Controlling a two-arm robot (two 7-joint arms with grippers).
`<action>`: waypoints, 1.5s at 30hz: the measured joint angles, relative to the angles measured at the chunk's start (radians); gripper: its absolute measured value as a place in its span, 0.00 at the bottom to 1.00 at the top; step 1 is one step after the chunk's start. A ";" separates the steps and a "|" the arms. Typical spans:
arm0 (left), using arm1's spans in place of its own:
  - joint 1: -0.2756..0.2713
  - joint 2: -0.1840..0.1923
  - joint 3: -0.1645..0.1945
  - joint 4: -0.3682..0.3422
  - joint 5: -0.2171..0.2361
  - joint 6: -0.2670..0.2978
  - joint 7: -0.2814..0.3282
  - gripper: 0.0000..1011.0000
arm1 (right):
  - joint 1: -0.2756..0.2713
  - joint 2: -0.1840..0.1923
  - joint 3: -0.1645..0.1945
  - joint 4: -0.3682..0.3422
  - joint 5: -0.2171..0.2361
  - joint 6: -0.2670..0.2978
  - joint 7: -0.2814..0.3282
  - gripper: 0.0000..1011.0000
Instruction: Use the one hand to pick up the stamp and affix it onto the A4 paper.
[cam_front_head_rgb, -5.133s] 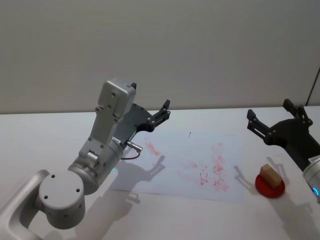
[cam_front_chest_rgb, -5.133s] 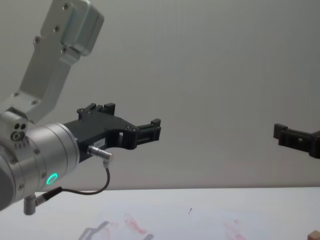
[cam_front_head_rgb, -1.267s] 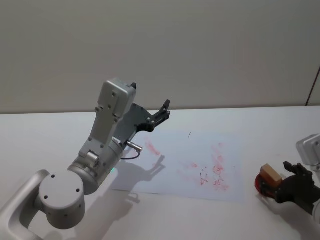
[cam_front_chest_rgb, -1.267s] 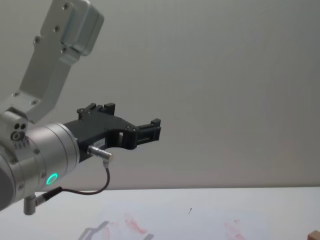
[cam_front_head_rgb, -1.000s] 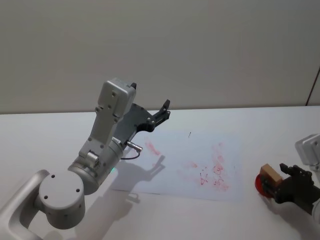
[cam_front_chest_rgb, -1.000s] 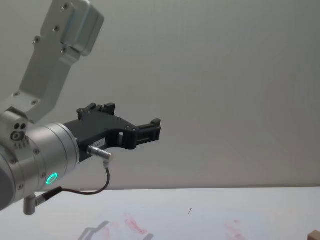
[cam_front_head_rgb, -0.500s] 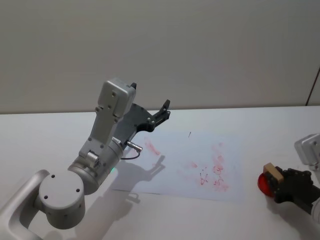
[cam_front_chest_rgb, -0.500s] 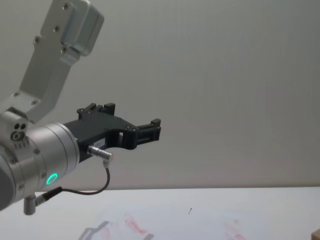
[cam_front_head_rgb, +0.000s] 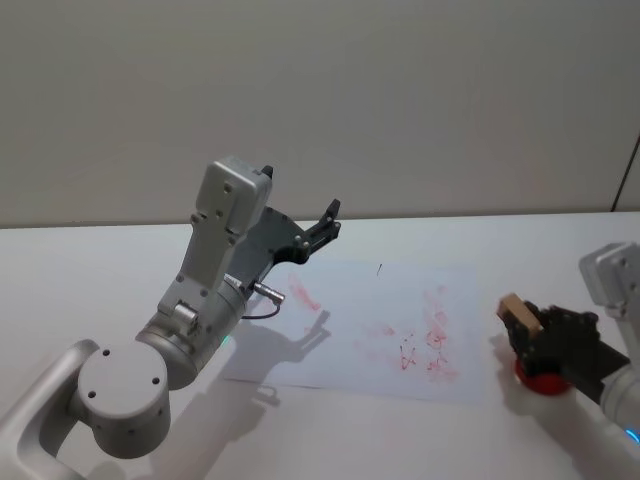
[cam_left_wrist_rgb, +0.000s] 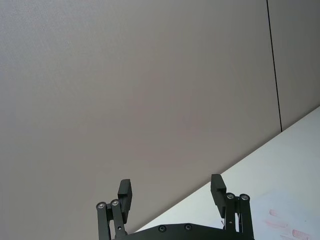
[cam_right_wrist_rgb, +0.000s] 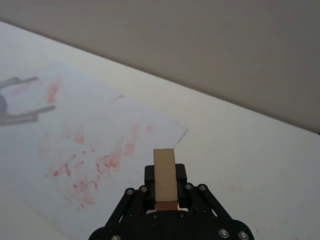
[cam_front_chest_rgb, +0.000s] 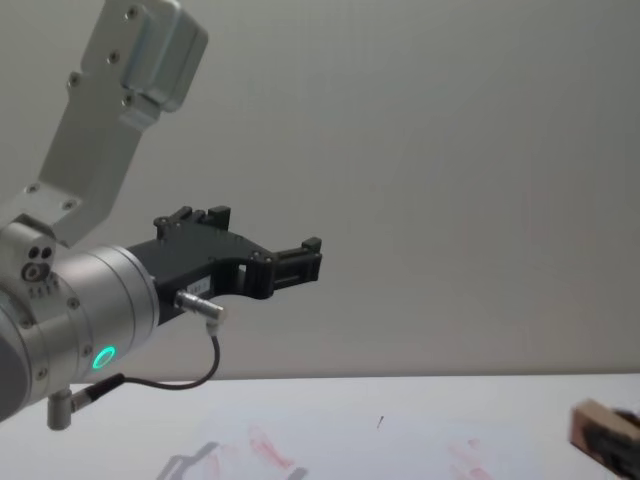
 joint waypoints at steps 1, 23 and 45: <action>0.000 0.000 0.000 0.000 0.000 0.000 0.000 0.99 | 0.007 -0.008 -0.003 -0.003 0.005 -0.007 0.005 0.21; 0.000 0.000 0.000 0.000 0.000 0.000 0.000 0.99 | 0.116 -0.136 -0.077 0.076 -0.036 -0.041 0.088 0.21; 0.000 0.000 0.000 0.000 0.000 0.000 0.000 0.99 | 0.161 -0.220 -0.140 0.250 -0.109 -0.028 0.044 0.21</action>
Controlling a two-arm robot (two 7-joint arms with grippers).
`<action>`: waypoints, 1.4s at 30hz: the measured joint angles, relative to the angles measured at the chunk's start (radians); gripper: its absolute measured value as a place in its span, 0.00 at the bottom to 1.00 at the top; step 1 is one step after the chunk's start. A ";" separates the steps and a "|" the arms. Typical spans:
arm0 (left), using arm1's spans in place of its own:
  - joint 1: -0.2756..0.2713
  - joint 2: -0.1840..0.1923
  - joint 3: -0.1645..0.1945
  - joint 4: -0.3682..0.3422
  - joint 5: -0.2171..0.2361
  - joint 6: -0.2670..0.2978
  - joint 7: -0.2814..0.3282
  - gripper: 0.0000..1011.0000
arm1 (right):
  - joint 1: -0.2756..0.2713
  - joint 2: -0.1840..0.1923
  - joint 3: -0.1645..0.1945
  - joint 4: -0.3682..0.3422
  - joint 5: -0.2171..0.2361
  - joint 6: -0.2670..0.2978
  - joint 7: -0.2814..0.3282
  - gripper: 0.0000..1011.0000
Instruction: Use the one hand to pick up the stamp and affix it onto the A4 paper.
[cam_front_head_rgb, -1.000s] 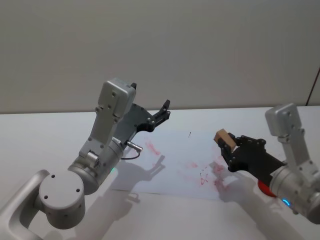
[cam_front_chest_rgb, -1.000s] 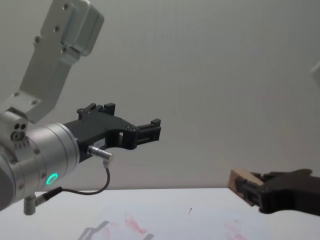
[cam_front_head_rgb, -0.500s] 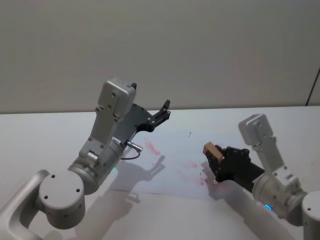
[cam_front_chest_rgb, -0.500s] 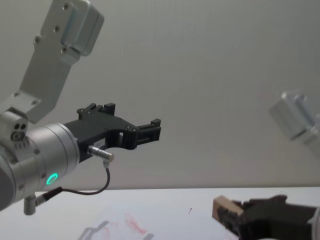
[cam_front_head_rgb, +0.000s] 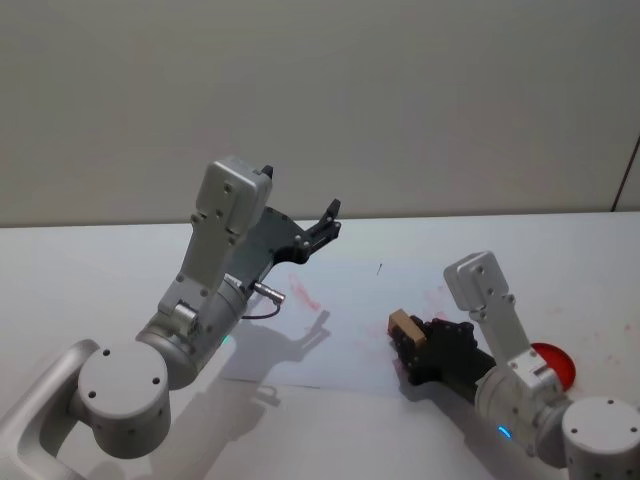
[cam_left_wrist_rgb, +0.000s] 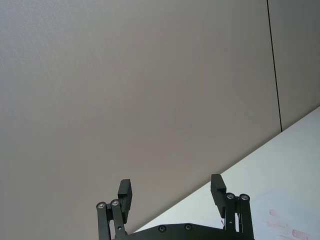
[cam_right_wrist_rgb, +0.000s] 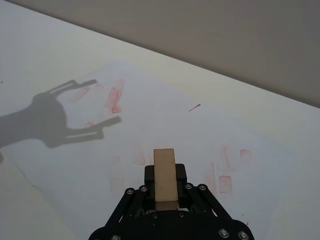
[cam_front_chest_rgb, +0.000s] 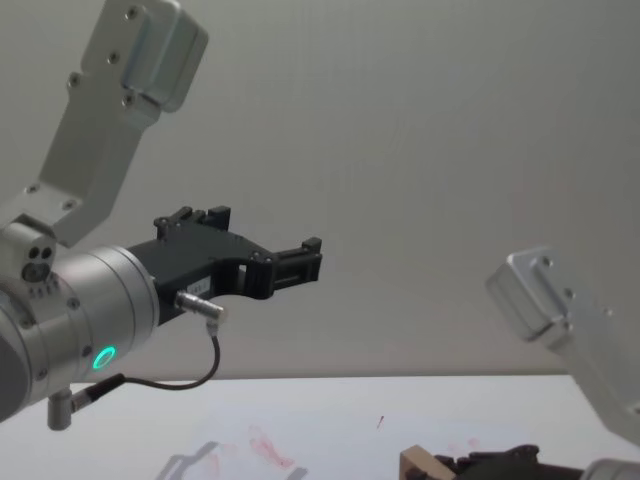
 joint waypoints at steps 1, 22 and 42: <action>0.000 0.000 0.000 0.000 0.000 0.000 0.000 0.99 | 0.000 -0.002 -0.001 0.003 0.000 0.000 -0.002 0.21; 0.000 0.000 0.000 0.000 0.000 0.000 0.000 0.99 | 0.003 -0.018 -0.006 0.030 0.017 -0.012 -0.035 0.21; 0.000 0.000 0.000 0.000 0.000 0.000 0.000 0.99 | 0.000 0.007 0.064 -0.176 0.205 0.007 -0.117 0.21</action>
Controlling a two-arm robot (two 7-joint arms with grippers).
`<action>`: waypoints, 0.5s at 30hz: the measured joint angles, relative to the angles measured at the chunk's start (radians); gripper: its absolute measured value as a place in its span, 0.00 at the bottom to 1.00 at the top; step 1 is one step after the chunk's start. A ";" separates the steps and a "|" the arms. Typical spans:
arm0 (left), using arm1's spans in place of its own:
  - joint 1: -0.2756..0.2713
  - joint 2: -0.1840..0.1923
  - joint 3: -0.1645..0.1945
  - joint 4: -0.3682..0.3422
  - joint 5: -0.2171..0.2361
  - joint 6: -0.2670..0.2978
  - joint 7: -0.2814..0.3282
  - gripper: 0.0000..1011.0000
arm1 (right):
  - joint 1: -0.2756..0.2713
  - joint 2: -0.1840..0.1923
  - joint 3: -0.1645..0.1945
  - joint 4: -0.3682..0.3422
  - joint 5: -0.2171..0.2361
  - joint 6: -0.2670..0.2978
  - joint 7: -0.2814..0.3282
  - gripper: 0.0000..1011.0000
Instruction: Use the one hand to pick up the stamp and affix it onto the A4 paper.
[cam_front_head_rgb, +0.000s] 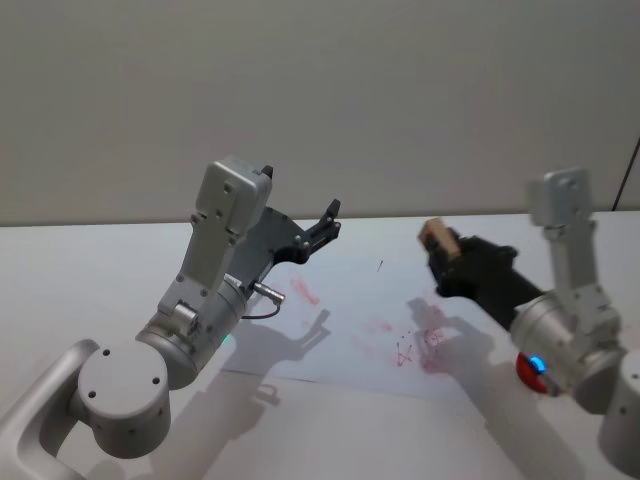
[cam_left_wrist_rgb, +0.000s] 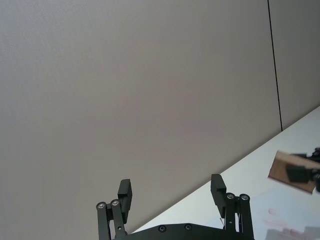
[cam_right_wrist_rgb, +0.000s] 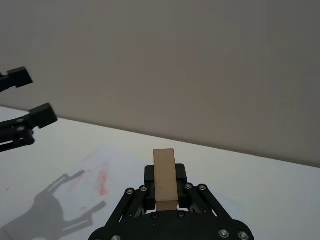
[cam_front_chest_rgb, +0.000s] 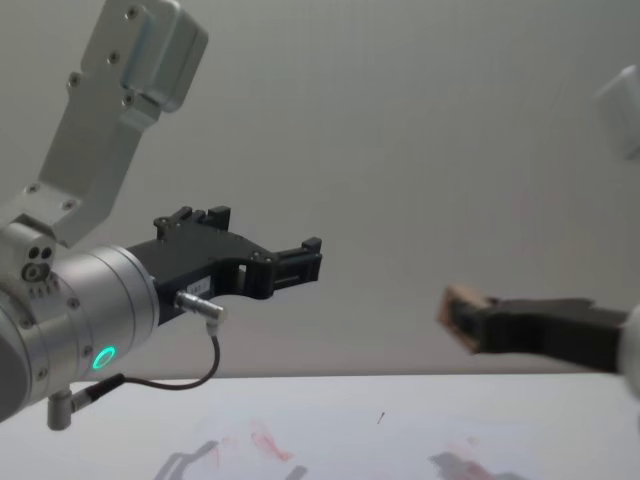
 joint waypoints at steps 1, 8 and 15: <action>0.000 0.000 0.000 0.000 0.000 0.000 0.000 0.99 | -0.003 0.006 0.006 -0.008 0.007 0.004 -0.005 0.21; 0.000 0.000 0.000 0.000 0.000 0.000 0.000 0.99 | -0.051 0.079 0.062 -0.082 0.065 0.054 -0.046 0.21; 0.000 0.000 0.000 0.000 0.000 0.000 0.000 0.99 | -0.102 0.147 0.102 -0.117 0.084 0.099 -0.058 0.21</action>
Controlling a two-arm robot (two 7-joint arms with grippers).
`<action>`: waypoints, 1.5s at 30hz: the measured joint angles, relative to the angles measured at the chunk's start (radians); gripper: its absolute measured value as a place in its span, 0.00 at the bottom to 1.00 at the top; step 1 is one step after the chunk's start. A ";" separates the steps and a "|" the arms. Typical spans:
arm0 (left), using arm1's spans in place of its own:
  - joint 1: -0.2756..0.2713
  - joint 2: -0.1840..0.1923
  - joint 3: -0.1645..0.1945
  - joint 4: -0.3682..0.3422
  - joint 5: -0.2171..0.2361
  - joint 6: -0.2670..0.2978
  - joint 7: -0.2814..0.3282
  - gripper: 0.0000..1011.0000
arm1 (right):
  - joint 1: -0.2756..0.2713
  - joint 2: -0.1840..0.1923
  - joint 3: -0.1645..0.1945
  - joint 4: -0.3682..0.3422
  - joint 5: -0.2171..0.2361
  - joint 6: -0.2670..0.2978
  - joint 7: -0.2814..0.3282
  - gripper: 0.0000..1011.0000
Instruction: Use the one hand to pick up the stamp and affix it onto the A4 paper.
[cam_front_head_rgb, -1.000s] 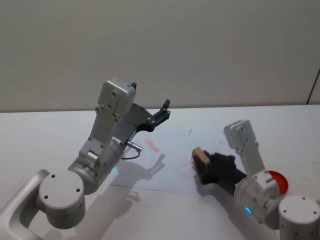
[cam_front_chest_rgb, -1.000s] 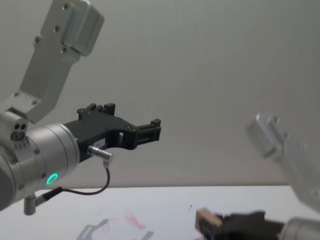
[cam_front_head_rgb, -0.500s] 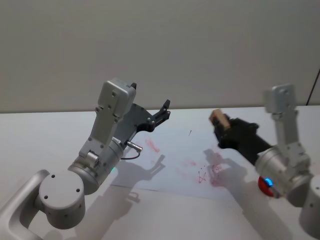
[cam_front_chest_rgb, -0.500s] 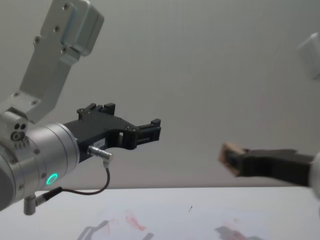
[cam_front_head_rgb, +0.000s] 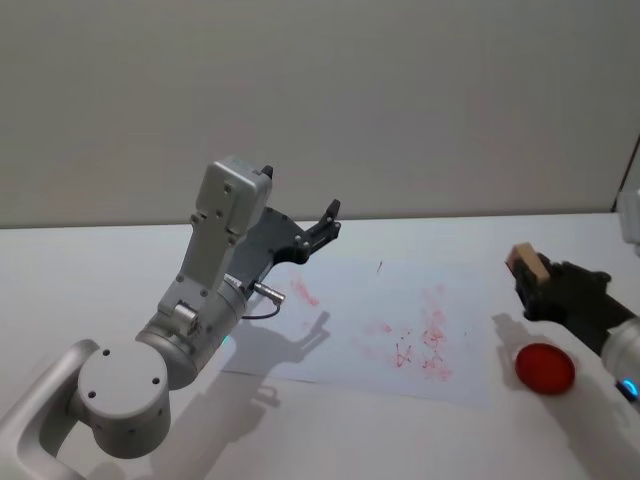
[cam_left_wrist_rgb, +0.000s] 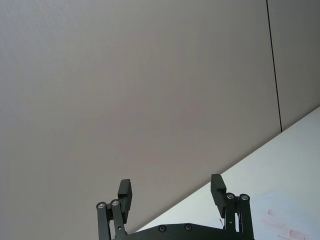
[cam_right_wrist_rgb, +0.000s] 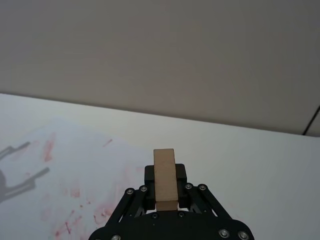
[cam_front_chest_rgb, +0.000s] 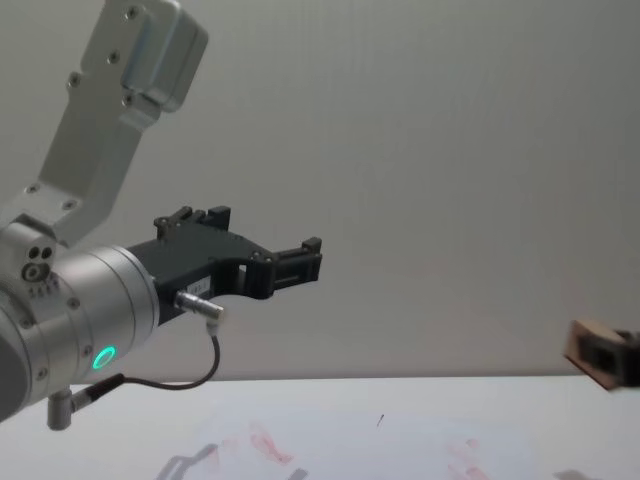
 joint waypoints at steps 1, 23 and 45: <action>0.000 0.000 0.000 0.000 0.000 0.000 0.000 0.99 | -0.011 0.015 0.007 -0.004 0.000 0.007 0.000 0.21; 0.000 0.000 0.000 0.000 0.000 0.000 0.000 0.99 | -0.077 0.100 0.032 0.007 -0.065 0.033 0.059 0.21; 0.000 0.000 0.000 0.000 0.000 0.000 0.000 0.99 | -0.092 0.108 0.020 0.030 -0.112 0.046 0.104 0.22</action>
